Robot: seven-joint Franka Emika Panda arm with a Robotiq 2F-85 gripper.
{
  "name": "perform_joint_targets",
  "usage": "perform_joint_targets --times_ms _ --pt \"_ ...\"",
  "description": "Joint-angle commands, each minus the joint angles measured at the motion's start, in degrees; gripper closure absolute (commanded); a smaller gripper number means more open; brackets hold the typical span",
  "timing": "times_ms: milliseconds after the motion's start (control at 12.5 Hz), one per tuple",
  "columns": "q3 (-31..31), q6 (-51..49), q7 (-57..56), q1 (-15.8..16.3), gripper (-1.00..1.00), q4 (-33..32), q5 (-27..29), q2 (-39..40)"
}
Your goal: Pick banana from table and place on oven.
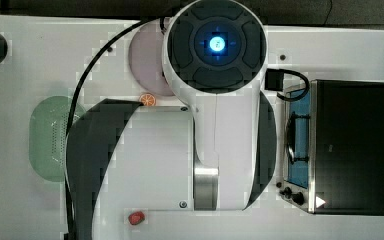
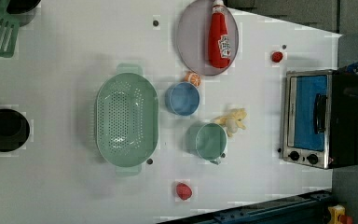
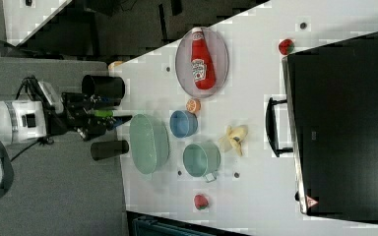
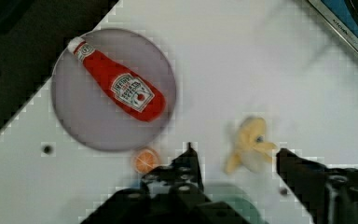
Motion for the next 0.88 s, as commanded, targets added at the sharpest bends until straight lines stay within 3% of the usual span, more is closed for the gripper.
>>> perform_joint_targets --times_ms 80,240,560,880 --pt "-3.04 -6.96 0.95 -1.49 -0.59 -15.58 -0.26 -21.86" --pt "-2.99 -6.96 0.95 -1.48 -1.0 -15.6 -0.26 -21.84" --pt "-2.94 -5.47 0.95 -1.46 -1.0 -16.93 -0.26 -19.47" --pt "-2.88 3.85 0.95 -1.44 -1.0 -22.54 -0.26 -14.25"
